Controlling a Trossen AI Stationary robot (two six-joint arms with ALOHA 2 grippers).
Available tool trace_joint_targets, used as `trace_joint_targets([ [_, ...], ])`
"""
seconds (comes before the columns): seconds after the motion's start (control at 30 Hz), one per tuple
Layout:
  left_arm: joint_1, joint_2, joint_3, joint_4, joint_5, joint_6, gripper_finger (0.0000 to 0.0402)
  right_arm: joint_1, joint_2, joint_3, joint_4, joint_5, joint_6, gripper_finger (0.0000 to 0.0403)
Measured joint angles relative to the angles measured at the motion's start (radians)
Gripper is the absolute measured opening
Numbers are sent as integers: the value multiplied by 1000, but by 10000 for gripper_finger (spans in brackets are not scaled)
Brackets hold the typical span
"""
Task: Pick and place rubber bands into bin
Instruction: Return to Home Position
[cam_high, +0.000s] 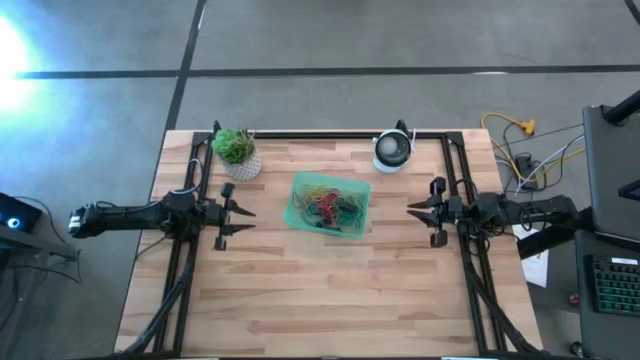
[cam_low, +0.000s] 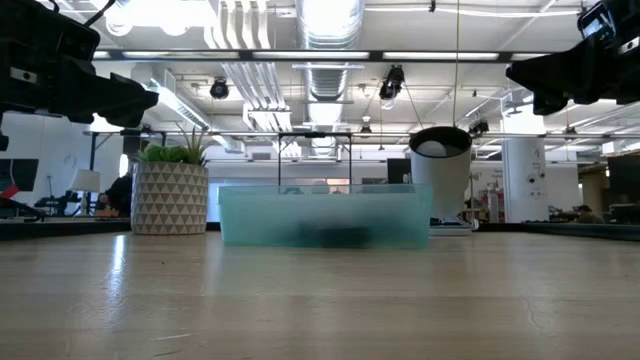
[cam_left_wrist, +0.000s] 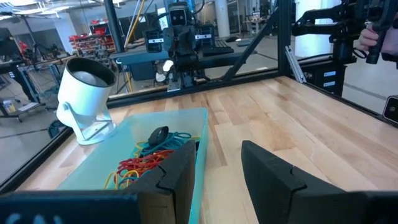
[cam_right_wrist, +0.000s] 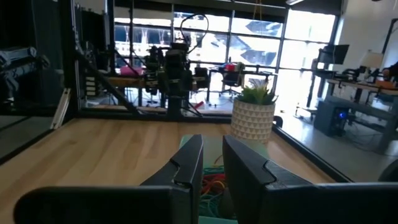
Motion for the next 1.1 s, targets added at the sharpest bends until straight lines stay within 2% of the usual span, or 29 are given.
trace_joint_targets([
  [0.13, 0, 3, 0, 0, -1, -2, 116, 0, 0, 0, 0, 0, -4, 57],
  [0.33, 0, 7, 0, -1, -28, -130, 116, 0, 0, 0, 0, 0, 0, 57],
  [1.1, 0, 12, 1, 1, -30, -130, 116, 0, 1, 0, 1, 1, 0, 57],
])
